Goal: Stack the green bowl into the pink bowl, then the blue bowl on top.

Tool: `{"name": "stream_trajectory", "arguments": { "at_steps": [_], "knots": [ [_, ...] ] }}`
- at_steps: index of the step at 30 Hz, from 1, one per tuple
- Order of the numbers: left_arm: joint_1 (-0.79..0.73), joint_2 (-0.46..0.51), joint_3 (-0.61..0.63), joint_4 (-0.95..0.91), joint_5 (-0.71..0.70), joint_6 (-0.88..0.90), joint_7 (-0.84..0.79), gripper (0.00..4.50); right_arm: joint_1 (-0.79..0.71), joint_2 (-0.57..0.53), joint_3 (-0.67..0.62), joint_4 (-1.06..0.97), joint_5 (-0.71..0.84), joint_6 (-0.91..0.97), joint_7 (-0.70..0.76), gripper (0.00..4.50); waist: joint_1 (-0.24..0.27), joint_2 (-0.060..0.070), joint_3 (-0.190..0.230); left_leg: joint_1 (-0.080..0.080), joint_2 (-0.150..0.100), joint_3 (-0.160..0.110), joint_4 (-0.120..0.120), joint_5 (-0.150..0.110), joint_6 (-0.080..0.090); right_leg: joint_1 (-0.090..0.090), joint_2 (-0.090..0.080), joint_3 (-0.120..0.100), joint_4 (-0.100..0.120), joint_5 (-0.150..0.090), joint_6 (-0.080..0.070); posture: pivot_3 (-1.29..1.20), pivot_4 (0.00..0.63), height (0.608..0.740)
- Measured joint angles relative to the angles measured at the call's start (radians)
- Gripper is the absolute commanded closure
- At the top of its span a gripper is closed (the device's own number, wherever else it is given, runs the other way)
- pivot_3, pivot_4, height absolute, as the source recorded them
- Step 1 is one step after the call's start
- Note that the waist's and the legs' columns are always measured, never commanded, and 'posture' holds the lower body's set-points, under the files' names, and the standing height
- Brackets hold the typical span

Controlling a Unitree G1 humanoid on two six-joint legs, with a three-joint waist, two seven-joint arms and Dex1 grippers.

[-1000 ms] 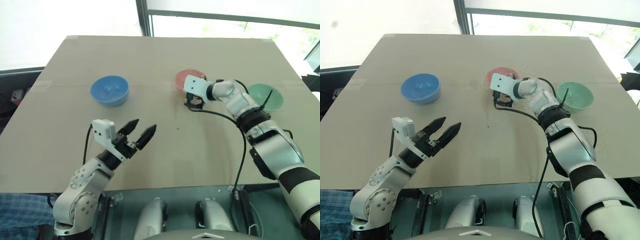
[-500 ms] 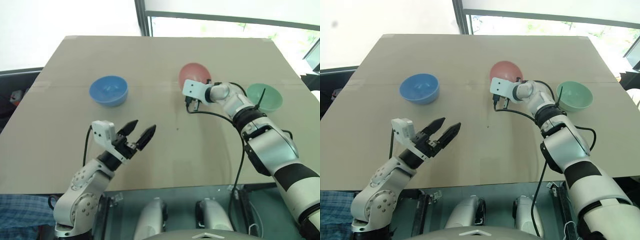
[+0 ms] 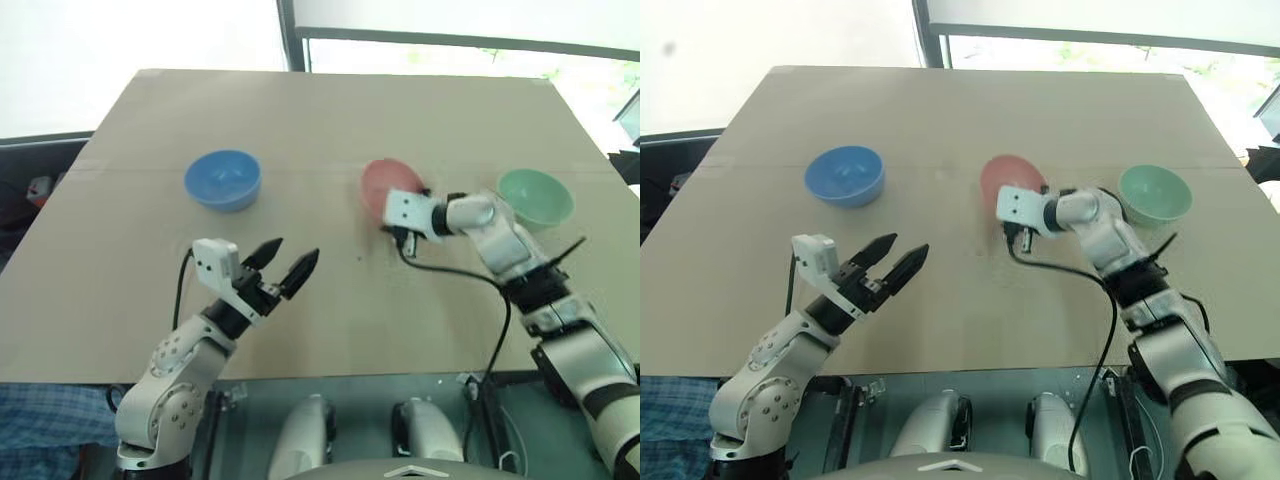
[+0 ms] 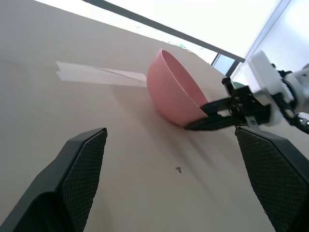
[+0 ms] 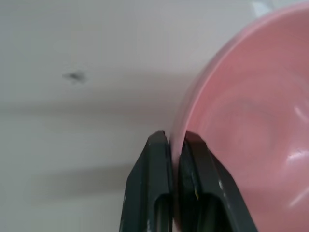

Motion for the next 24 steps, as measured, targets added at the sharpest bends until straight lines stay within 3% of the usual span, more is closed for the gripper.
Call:
{"name": "stream_trajectory", "arguments": {
  "at_steps": [1,4,8,9,14,19,21,24],
  "knots": [
    [-0.006,0.005,-0.006,0.002,0.002,0.001,0.0,0.0,0.06,-0.039,0.016,-0.152,-0.002,0.087,0.03,4.48,-0.003,0.0,0.0,0.001,0.0,0.001,0.001,0.0,0.0,0.0,0.0,0.001,-0.002,0.0,0.0,0.0,0.15,0.74],
    [-0.009,0.01,-0.009,0.002,0.006,0.001,-0.001,0.0,0.109,-0.066,0.043,-0.31,-0.002,0.2,0.057,4.48,-0.008,0.0,0.0,0.002,0.0,0.001,0.001,0.0,0.0,0.001,0.0,0.001,-0.001,0.0,0.0,0.0,0.15,0.74],
    [-0.026,0.022,-0.019,0.009,0.012,0.003,-0.011,0.0,0.105,-0.062,0.084,-0.387,-0.011,0.314,0.045,4.48,-0.006,-0.001,0.0,0.003,0.0,0.001,0.002,0.0,0.0,0.001,0.0,0.001,0.001,0.0,-0.002,0.0,0.15,0.74],
    [-0.026,0.022,-0.02,0.01,0.013,0.003,-0.012,0.0,0.102,-0.06,0.085,-0.387,-0.013,0.32,0.039,3.8,-0.006,-0.001,0.0,0.003,0.0,0.001,0.002,0.0,0.0,0.001,0.0,0.001,0.001,0.0,-0.002,0.0,0.15,0.74],
    [-0.051,0.028,-0.031,0.029,0.018,0.004,-0.026,0.0,0.051,-0.017,0.086,-0.384,0.014,0.374,-0.007,1.78,-0.002,-0.001,0.0,0.001,-0.001,0.0,0.001,0.0,0.0,0.0,0.0,0.001,-0.002,0.0,-0.001,0.0,0.15,0.74],
    [-0.052,0.03,-0.032,0.031,0.018,0.005,-0.028,0.0,0.052,0.007,0.011,-0.401,0.111,0.533,-0.022,0.07,-0.001,-0.001,0.0,-0.001,-0.001,0.0,0.001,0.0,0.001,0.0,0.0,0.001,-0.004,0.0,-0.001,0.0,0.15,0.74],
    [-0.053,0.031,-0.04,0.032,0.018,0.005,-0.029,0.0,0.046,0.064,-0.096,-0.436,0.211,0.701,-0.018,0.07,-0.002,-0.001,0.0,0.0,0.0,0.0,0.001,0.0,0.001,0.0,0.0,0.0,-0.003,0.0,-0.001,0.0,0.15,0.74],
    [-0.056,0.034,-0.05,0.034,0.018,0.006,-0.037,0.0,-0.001,0.03,-0.222,-0.463,0.362,0.873,0.022,0.07,0.002,-0.001,0.0,0.0,0.0,0.0,0.002,-0.001,0.001,0.0,-0.001,0.0,-0.003,0.0,-0.001,0.0,0.15,0.74]
  ]
}}
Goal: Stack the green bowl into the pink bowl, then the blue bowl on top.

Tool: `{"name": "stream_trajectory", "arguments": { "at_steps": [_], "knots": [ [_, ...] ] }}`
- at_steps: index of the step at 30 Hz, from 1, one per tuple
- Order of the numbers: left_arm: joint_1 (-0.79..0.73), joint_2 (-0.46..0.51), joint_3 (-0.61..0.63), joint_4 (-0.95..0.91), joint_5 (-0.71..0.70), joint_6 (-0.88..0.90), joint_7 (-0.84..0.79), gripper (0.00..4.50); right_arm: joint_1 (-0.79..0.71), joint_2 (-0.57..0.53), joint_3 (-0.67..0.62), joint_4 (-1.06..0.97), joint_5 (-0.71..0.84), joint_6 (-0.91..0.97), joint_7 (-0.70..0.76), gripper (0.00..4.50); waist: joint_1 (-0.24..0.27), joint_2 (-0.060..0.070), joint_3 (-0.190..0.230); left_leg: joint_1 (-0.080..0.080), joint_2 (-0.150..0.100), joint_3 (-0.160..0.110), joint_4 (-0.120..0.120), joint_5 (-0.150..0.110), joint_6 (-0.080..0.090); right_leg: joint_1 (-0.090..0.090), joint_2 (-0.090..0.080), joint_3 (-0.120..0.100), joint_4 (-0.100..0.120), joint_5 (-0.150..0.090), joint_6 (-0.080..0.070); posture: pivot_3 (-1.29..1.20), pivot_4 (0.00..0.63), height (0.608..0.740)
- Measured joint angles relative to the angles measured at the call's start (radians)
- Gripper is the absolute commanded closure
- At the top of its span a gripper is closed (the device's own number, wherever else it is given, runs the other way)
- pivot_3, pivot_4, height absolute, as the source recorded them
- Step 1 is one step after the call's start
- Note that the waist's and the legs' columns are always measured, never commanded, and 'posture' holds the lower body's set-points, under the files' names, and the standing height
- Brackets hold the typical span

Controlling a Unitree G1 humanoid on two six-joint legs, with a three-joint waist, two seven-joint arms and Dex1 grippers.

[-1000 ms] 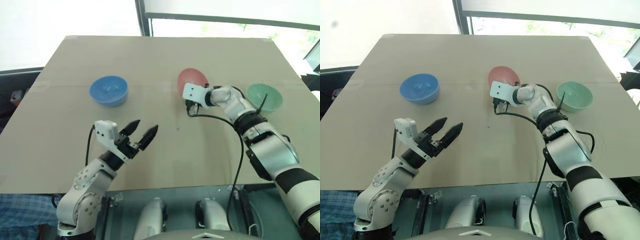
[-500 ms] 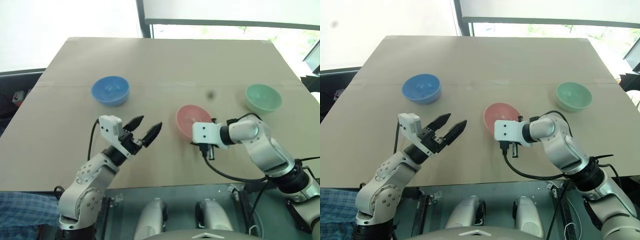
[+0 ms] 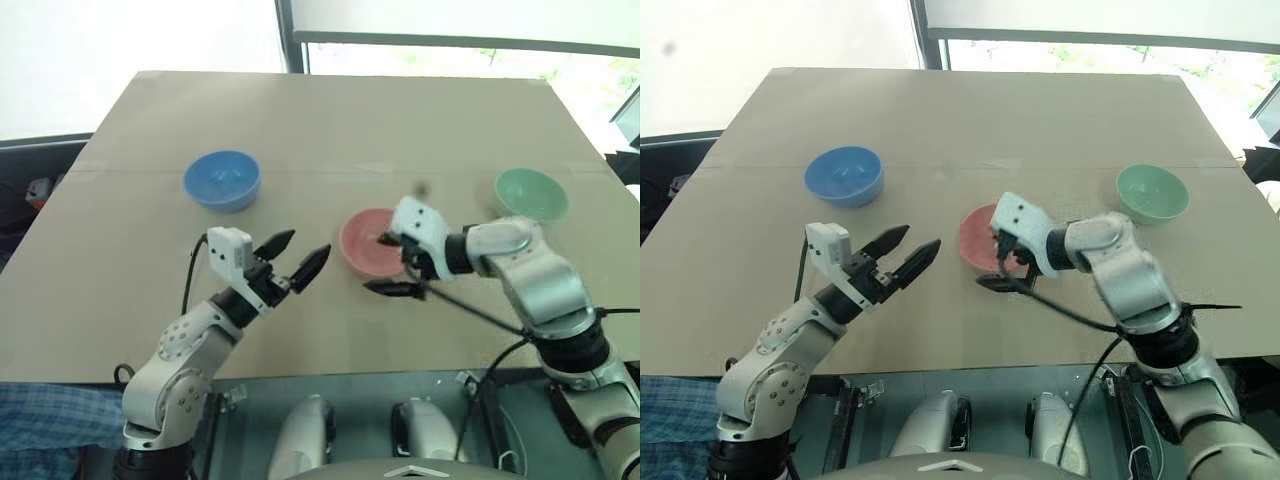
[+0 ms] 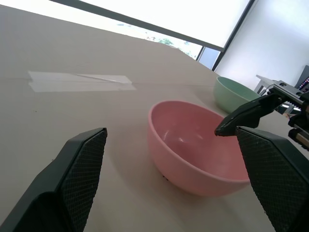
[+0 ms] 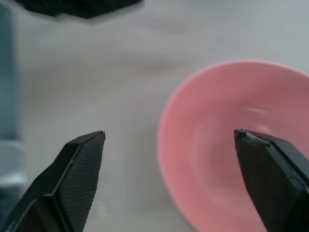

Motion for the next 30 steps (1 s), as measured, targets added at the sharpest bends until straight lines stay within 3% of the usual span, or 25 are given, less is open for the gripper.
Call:
{"name": "stream_trajectory", "arguments": {
  "at_steps": [3,6,8,12,16,30],
  "knots": [
    [-0.013,0.004,0.0,0.005,0.0,0.002,-0.007,0.0,-0.057,-0.07,-0.183,0.018,0.09,0.087,-0.001,0.07,0.003,0.0,0.0,0.0,-0.001,0.0,0.0,-0.001,0.001,0.0,-0.001,0.0,0.0,0.0,0.0,0.0,0.15,0.74],
    [-0.054,0.001,-0.013,0.012,-0.003,0.006,-0.012,0.0,-0.057,-0.138,-0.228,0.127,0.097,0.012,-0.044,0.07,0.008,0.0,0.0,0.0,-0.001,0.0,-0.001,0.0,0.001,0.0,-0.001,0.0,-0.001,0.0,0.0,0.0,0.15,0.74],
    [-0.084,-0.002,-0.03,0.016,-0.01,0.011,-0.023,0.0,-0.021,-0.304,-0.277,0.359,0.003,-0.215,-0.146,0.07,0.024,0.0,0.0,-0.001,-0.006,0.002,0.0,-0.002,0.004,0.0,-0.003,0.001,-0.002,0.0,0.0,0.0,0.15,0.74],
    [-0.112,-0.011,-0.051,0.034,-0.016,0.022,-0.032,0.0,0.054,-0.419,-0.259,0.57,-0.122,-0.455,-0.264,0.07,0.013,0.0,0.0,-0.001,-0.007,0.005,-0.001,-0.003,0.005,0.0,-0.003,0.004,-0.003,0.0,0.001,0.0,0.15,0.74],
    [-0.141,-0.013,-0.072,0.053,-0.015,0.023,-0.049,0.0,0.116,-0.433,-0.22,0.689,-0.164,-0.584,-0.304,0.07,0.0,0.001,0.0,0.0,-0.003,0.006,-0.001,-0.002,0.004,0.0,0.0,0.004,-0.003,0.0,0.002,0.0,0.15,0.74],
    [-0.145,-0.019,-0.078,0.071,-0.009,0.023,-0.049,0.0,0.083,-0.378,-0.182,0.696,-0.147,-0.629,-0.311,0.07,0.009,0.001,0.0,0.0,-0.001,0.005,0.0,-0.001,0.002,0.0,0.001,0.004,-0.002,0.0,0.002,0.0,0.15,0.74]
  ]
}}
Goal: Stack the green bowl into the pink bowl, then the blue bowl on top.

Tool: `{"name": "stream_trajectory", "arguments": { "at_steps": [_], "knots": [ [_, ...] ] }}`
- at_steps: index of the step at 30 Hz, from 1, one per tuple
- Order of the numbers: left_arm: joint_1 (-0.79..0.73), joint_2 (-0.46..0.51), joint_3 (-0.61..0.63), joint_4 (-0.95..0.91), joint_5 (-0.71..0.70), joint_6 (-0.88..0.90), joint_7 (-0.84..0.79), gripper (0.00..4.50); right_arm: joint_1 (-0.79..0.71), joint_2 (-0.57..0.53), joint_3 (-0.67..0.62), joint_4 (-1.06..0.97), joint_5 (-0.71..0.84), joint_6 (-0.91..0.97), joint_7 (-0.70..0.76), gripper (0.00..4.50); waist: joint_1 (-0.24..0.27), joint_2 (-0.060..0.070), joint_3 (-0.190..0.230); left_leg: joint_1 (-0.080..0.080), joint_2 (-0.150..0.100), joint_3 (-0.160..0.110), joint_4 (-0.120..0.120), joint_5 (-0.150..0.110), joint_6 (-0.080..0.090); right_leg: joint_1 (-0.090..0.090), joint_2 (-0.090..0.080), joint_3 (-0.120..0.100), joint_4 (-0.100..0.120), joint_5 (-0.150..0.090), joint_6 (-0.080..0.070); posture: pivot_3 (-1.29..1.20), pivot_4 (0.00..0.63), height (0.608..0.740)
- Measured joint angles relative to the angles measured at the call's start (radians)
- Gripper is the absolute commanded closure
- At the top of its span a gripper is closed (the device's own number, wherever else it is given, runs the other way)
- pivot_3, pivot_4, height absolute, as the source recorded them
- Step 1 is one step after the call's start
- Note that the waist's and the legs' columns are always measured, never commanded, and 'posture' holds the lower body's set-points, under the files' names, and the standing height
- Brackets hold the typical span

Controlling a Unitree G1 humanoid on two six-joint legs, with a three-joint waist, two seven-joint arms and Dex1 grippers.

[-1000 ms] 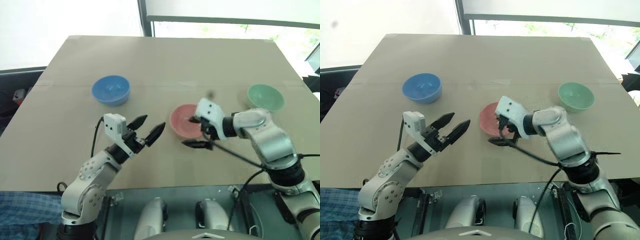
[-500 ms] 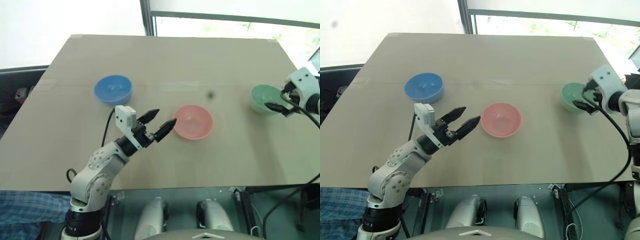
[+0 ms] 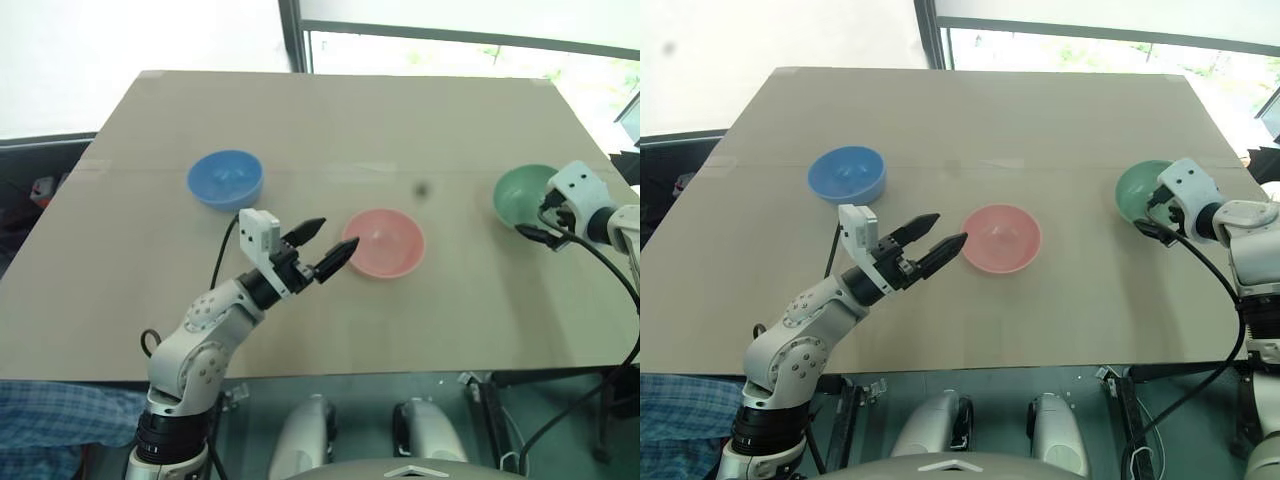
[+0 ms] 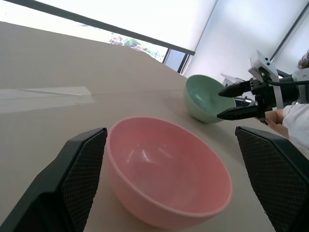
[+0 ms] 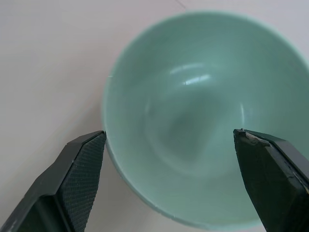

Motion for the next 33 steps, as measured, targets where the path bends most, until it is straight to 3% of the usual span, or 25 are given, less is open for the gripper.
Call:
{"name": "stream_trajectory", "arguments": {
  "at_steps": [7,14,24,26,33],
  "knots": [
    [0.0,-0.002,0.0,0.0,0.007,0.0,0.001,0.0,-0.004,0.013,0.021,0.0,0.017,0.0,0.018,0.07,0.008,0.0,0.0,0.0,0.0,0.0,0.0,0.0,0.0,0.0,0.0,0.0,0.0,0.0,0.0,0.0,0.15,0.74],
    [-0.002,-0.004,-0.002,0.0,0.009,0.0,0.001,0.0,-0.035,0.024,0.053,0.15,-0.012,-0.085,0.0,0.07,0.007,0.0,0.0,0.0,0.0,0.0,0.0,0.0,0.0,0.0,0.0,0.0,0.0,0.0,0.0,0.0,0.15,0.74],
    [0.002,-0.001,0.0,0.0,0.009,0.001,0.003,0.0,-0.06,0.059,0.085,0.215,-0.03,-0.144,-0.006,4.14,0.007,0.0,0.0,0.0,0.0,0.0,0.0,0.0,0.0,0.0,0.0,-0.001,0.0,0.0,0.0,0.0,0.15,0.74],
    [0.005,0.0,0.0,0.0,0.009,0.002,0.003,0.0,-0.06,0.062,0.086,0.214,-0.03,-0.144,-0.004,4.47,0.007,0.0,0.0,0.0,0.0,0.0,0.0,0.0,0.0,0.0,0.0,-0.001,0.0,0.0,0.0,0.0,0.15,0.74],
    [0.008,0.024,0.0,0.0,0.008,0.001,-0.023,0.0,-0.059,0.069,0.088,0.158,-0.028,-0.121,0.014,4.47,0.008,0.0,0.0,0.0,0.0,0.0,0.0,0.0,0.0,0.0,0.0,-0.001,0.0,0.0,0.0,0.0,0.15,0.74]
  ]
}}
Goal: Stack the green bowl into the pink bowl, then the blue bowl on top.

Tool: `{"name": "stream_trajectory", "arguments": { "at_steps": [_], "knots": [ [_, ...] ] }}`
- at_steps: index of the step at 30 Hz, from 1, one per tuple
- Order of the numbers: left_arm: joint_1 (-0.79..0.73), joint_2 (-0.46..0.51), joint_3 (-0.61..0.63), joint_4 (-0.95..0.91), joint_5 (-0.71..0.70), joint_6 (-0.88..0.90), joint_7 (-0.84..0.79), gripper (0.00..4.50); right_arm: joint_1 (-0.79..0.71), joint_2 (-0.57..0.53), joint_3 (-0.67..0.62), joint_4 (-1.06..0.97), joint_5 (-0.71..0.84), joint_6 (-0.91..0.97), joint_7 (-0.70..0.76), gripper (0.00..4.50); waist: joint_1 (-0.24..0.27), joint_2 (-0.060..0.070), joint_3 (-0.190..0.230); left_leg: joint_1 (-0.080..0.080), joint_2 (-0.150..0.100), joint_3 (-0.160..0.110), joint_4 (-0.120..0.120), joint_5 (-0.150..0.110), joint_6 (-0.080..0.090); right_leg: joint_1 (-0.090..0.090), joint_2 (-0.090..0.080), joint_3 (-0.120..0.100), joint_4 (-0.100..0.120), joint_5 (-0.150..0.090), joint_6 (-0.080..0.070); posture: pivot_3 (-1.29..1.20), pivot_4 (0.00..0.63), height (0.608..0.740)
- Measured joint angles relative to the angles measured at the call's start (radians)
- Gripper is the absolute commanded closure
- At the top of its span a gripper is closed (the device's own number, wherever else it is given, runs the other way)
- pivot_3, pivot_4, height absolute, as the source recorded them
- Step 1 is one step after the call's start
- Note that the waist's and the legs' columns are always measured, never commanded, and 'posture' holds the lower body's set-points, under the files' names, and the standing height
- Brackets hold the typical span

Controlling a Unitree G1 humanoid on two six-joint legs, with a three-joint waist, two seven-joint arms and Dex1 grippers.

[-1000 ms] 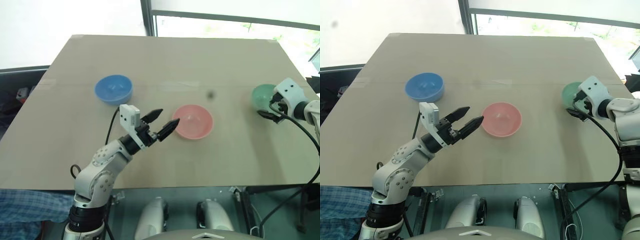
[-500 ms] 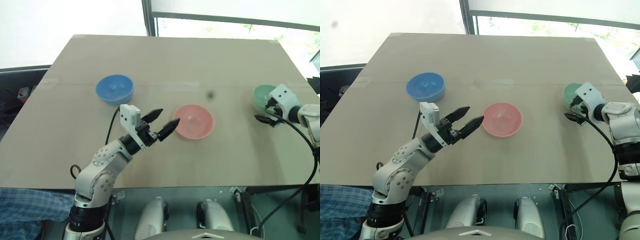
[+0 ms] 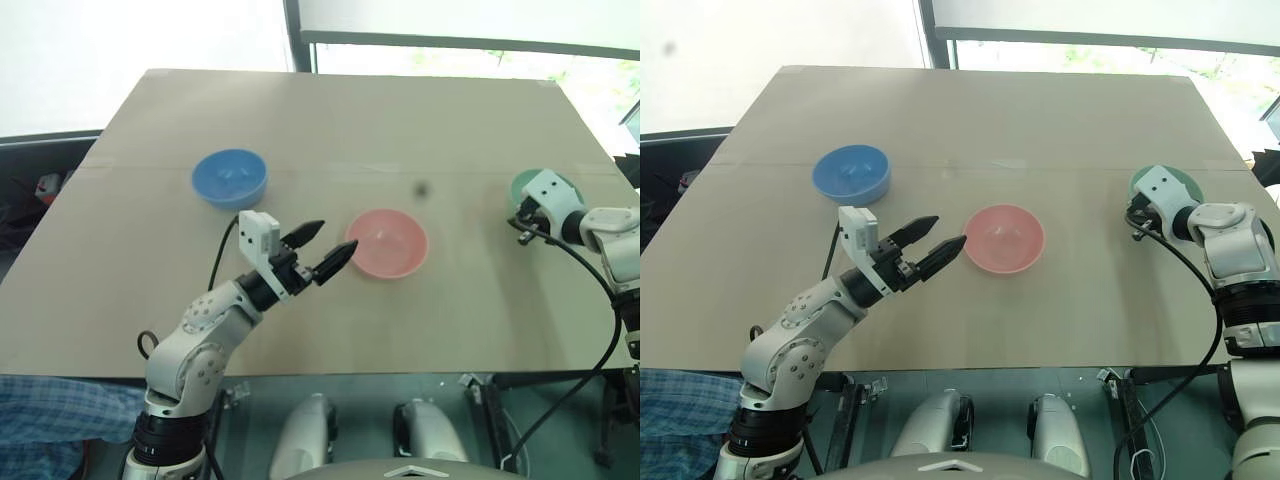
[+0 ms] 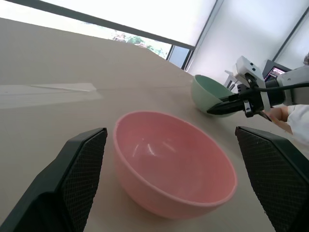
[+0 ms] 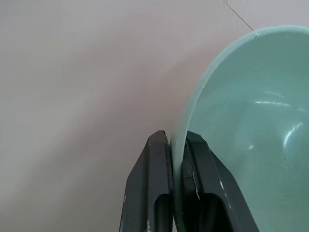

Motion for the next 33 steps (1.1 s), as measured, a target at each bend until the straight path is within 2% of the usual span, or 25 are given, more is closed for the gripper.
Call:
{"name": "stream_trajectory", "arguments": {
  "at_steps": [5,12,24,29,33],
  "knots": [
    [0.0,0.037,-0.003,0.0,0.005,-0.006,-0.044,0.0,0.01,0.0,0.002,-0.08,0.015,0.043,0.028,4.47,-0.001,0.0,0.0,0.0,0.0,0.0,0.0,0.0,0.0,0.0,0.0,0.0,0.0,0.0,0.0,0.0,0.15,0.74],
    [0.011,0.101,0.005,-0.003,-0.003,-0.013,-0.118,0.0,-0.002,0.043,0.029,-0.348,0.11,0.175,0.102,4.47,-0.003,0.0,0.0,0.0,0.001,0.0,0.0,0.0,0.0,0.0,0.0,0.0,0.001,0.0,0.0,0.0,0.15,0.74],
    [-0.002,0.322,0.192,-0.065,-0.151,0.043,-0.249,0.0,-0.074,0.065,0.104,-0.744,0.296,0.384,0.192,4.47,-0.001,0.0,0.001,-0.001,0.001,-0.002,0.0,0.0,0.0,-0.001,0.0,-0.002,0.0,0.0,0.0,0.0,0.15,0.74],
    [0.034,0.407,0.278,-0.049,-0.178,0.051,-0.318,0.0,-0.077,0.132,0.154,-0.844,0.35,0.475,0.146,4.47,-0.004,0.0,0.001,-0.001,0.001,-0.001,0.0,0.0,0.0,-0.001,0.0,-0.002,0.001,0.0,0.0,0.0,0.15,0.74],
    [0.049,0.418,0.296,-0.025,-0.178,0.052,-0.349,0.0,-0.077,0.152,0.196,-0.867,0.371,0.507,0.11,4.47,0.002,-0.001,0.001,-0.001,0.0,-0.002,0.0,0.0,0.0,-0.001,-0.001,-0.003,0.001,0.0,0.0,0.0,0.15,0.74]
  ]
}}
